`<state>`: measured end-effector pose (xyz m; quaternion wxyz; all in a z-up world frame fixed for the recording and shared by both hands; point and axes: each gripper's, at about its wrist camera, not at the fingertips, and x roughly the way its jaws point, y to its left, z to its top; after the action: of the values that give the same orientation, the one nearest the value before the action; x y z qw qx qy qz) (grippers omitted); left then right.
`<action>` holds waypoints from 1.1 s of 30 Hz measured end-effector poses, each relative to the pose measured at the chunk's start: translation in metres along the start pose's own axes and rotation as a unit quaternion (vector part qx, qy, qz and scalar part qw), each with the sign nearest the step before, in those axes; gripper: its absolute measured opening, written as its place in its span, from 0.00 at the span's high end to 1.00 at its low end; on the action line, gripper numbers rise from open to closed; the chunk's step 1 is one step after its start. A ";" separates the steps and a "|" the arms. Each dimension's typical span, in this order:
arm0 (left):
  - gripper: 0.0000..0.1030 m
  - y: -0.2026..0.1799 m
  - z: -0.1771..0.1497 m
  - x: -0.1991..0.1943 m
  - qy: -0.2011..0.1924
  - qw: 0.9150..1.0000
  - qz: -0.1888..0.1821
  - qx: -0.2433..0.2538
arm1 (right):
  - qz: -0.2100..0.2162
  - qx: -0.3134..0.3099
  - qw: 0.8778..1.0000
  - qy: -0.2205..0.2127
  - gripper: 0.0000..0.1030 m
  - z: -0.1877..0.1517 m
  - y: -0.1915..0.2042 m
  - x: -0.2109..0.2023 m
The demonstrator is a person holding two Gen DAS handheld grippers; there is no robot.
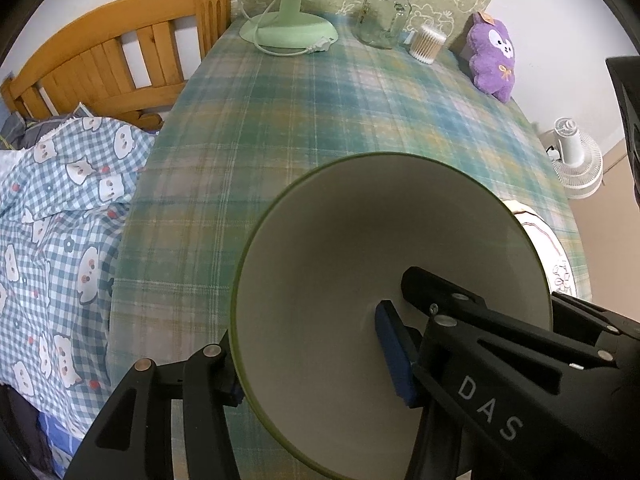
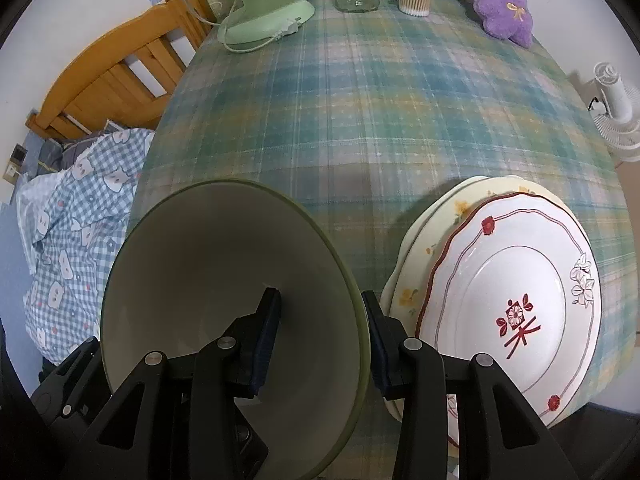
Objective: Organize plates and bowls
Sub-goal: 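Carry the bowl with both grippers over the plate stack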
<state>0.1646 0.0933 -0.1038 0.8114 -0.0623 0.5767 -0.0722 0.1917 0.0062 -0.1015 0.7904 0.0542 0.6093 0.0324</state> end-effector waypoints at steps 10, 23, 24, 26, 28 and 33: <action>0.48 -0.010 0.008 -0.027 -0.016 1.000 -0.005 0.015 | -0.005 0.017 0.999 -0.027 0.58 0.001 -0.003 -0.038; 0.48 -0.055 0.011 -0.053 -0.047 0.998 -0.009 0.044 | -0.007 0.031 0.998 -0.060 0.58 0.000 -0.046 -0.080; 0.48 -0.060 0.011 -0.054 -0.049 0.998 -0.008 0.044 | -0.008 0.031 0.998 -0.062 0.58 0.000 -0.050 -0.082; 0.48 -0.068 0.011 -0.055 -0.051 0.998 -0.009 0.043 | -0.008 0.031 0.997 -0.063 0.58 -0.001 -0.060 -0.085; 0.48 -0.077 0.010 -0.054 -0.051 0.998 -0.010 0.042 | -0.009 0.032 0.997 -0.063 0.58 -0.002 -0.068 -0.087; 0.48 -0.101 0.011 -0.048 -0.044 0.998 -0.014 0.041 | -0.012 0.038 0.997 -0.058 0.58 -0.004 -0.095 -0.089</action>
<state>0.1543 0.0030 -0.0368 0.8368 -0.0400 0.5360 -0.1043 0.1639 -0.0986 -0.0287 0.8224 0.0785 0.5634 -0.0036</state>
